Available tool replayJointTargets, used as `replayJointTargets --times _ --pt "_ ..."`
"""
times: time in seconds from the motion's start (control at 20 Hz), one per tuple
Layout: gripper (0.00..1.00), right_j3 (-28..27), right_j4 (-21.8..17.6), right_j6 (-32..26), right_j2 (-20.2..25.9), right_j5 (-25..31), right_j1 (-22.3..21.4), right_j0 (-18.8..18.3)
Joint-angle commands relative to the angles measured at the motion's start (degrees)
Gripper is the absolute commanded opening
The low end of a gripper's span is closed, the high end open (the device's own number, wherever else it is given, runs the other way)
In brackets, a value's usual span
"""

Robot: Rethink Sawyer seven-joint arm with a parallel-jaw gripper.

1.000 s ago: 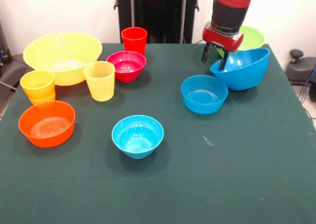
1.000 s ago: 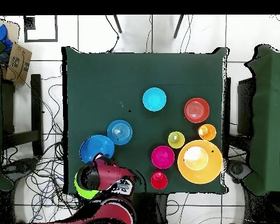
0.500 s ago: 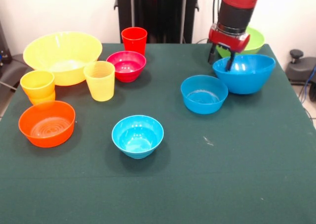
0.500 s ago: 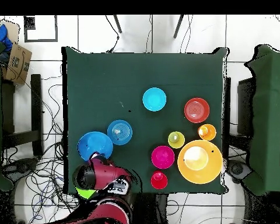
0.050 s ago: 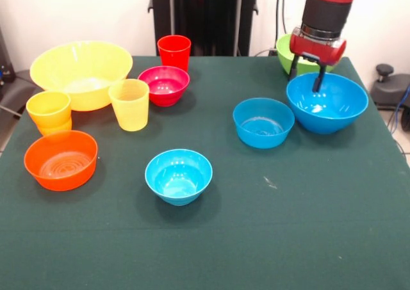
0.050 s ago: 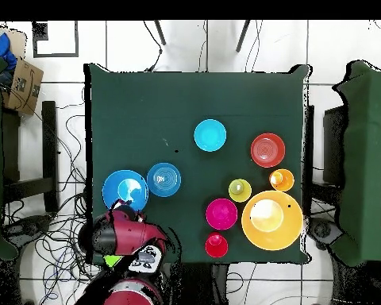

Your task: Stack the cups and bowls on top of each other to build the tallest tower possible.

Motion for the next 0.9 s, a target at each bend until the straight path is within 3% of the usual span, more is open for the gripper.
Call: replayJointTargets --times 0.05,0.25,0.6,0.9 --pt "1.0 -7.4 3.69 7.58 3.62 6.72 0.75 -1.09" --pt "1.0 -9.37 3.52 6.53 1.66 11.11 -0.46 -0.66" --pt "1.0 -10.31 2.2 6.69 1.2 7.43 3.42 -0.38" --pt "1.0 -8.65 0.55 6.21 1.72 6.84 2.86 -1.44"
